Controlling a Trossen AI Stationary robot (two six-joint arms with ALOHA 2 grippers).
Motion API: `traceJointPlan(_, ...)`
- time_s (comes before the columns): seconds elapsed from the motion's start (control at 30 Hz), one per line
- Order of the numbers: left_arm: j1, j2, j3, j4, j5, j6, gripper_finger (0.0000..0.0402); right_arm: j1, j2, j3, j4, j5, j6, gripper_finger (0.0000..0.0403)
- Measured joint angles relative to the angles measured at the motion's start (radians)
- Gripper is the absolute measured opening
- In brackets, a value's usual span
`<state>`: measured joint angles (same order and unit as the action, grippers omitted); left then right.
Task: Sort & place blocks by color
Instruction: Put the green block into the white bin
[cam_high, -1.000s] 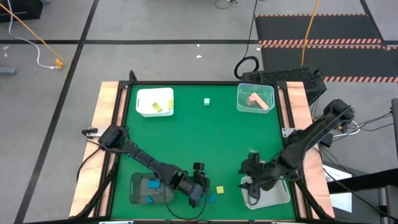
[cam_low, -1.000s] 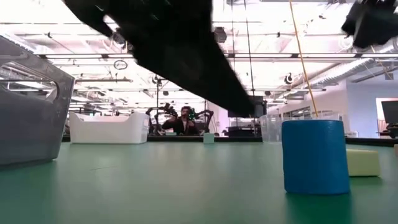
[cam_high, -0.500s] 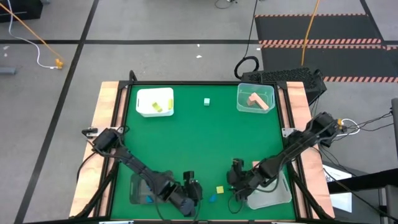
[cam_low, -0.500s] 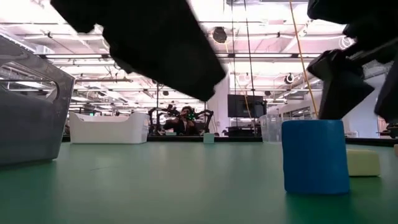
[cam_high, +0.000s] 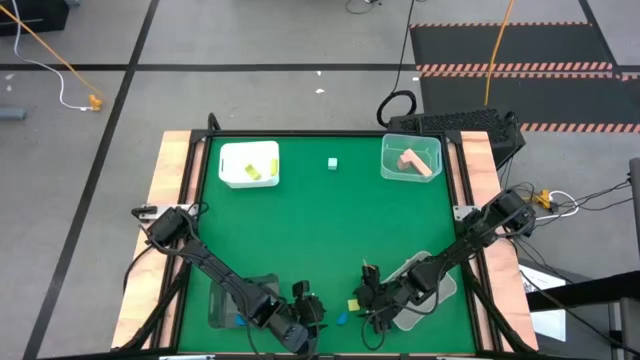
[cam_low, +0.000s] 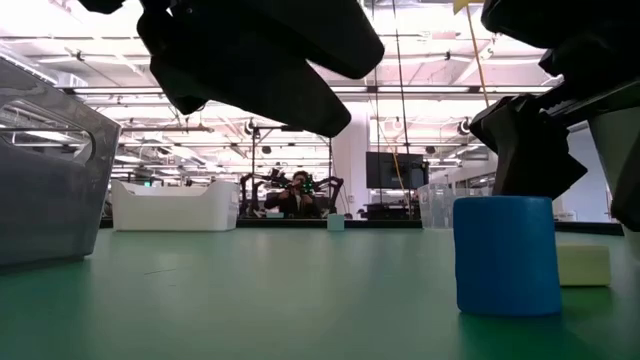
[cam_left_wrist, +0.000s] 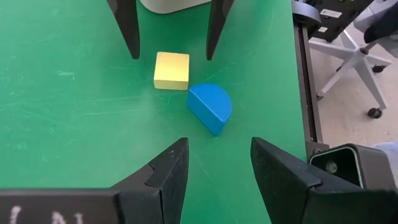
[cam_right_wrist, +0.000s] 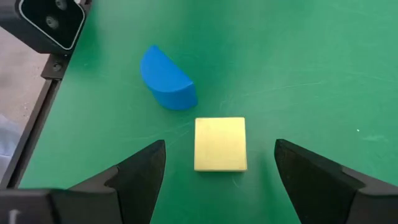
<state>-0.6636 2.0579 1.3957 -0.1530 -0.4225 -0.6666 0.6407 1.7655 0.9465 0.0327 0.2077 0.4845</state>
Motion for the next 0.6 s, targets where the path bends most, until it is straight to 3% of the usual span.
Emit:
traceJointPlan(0.4,0.002,0.000,0.000,0.001,0.000,0.014,0.0175,0.001,-0.146,-0.002,0.009,0.032,-0.021,0.0293)
traceJointPlan(0.6,0.002,0.000,0.000,0.000,0.000,0.029,0.0175,-0.014,-0.113,-0.002,0.065,0.029,-0.111,0.0293)
